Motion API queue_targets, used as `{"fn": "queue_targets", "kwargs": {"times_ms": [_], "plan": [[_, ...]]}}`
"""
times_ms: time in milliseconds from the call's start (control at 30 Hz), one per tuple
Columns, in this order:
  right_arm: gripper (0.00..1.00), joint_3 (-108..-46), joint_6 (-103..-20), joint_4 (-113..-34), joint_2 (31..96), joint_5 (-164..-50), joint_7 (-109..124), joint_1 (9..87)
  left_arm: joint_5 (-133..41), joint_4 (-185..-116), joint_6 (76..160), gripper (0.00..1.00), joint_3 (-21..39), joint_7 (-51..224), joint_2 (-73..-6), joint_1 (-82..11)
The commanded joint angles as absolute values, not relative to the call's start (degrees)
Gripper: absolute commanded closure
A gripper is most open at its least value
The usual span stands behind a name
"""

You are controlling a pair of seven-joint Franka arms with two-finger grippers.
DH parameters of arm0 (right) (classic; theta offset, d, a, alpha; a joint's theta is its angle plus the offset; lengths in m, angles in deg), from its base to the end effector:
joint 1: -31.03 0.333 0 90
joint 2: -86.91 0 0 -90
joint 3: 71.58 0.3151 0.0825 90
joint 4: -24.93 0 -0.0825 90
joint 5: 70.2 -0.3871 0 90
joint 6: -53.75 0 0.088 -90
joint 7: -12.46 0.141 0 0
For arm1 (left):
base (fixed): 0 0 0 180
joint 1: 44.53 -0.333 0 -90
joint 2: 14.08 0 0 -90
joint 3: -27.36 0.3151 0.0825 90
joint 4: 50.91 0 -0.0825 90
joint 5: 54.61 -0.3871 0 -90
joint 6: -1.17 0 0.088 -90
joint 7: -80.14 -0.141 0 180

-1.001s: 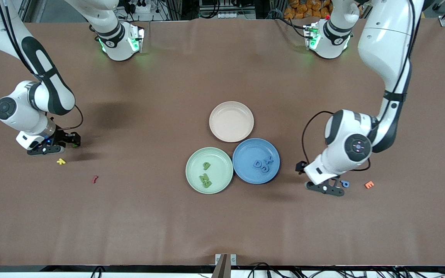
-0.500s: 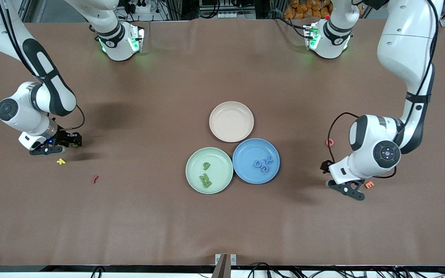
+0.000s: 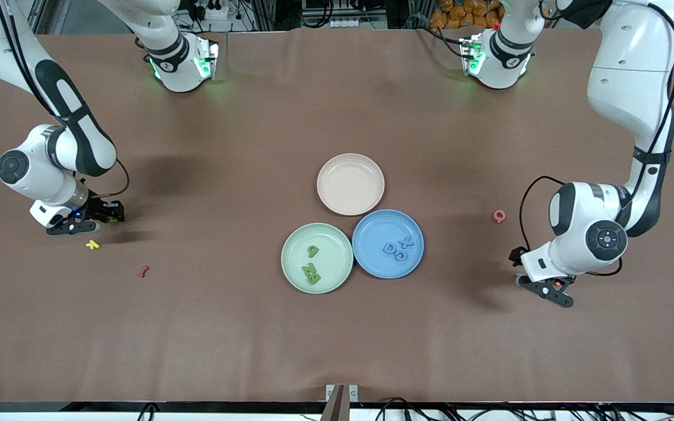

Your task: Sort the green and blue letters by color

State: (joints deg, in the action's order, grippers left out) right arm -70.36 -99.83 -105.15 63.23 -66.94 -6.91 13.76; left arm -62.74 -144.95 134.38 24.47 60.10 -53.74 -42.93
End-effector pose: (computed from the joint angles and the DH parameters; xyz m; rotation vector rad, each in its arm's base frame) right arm 0.5144 -0.1463 0.1365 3.1221 0.1674 -0.0122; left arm 0.6872 -0.0451 0.1740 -2.9713 0.7812 0.0250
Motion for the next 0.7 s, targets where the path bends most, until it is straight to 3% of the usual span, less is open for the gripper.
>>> {"fn": "queue_targets", "kwargs": {"times_ms": [0, 133, 300, 534, 667], "plan": [[0.55, -69.9, -100.3, -104.8, 62.7, -68.4, -8.2, 13.4, -63.7, -144.6, 135.8, 0.06, 23.9, 59.7, -54.4, -43.2], [0.69, -69.9, -100.3, -104.7, 62.6, -68.4, -8.2, 13.4, -63.7, -144.6, 136.1, 0.06, 23.8, 59.9, -54.9, -43.2], [1.0, -69.8, -100.2, -104.5, 62.7, -68.4, -7.8, 13.5, -63.7, -144.6, 137.3, 0.06, 23.8, 60.3, -55.7, -43.2], [1.0, -69.2, -98.8, -102.3, 62.8, -68.5, -7.1, 14.0, -63.7, -144.6, 138.7, 0.06, 23.8, 60.3, -56.4, -43.4], [1.0, -66.8, -93.8, -99.2, 63.4, -71.4, -4.9, 14.1, -63.7, -144.6, 139.0, 0.06, 23.7, 60.4, -56.6, -43.4]]}}
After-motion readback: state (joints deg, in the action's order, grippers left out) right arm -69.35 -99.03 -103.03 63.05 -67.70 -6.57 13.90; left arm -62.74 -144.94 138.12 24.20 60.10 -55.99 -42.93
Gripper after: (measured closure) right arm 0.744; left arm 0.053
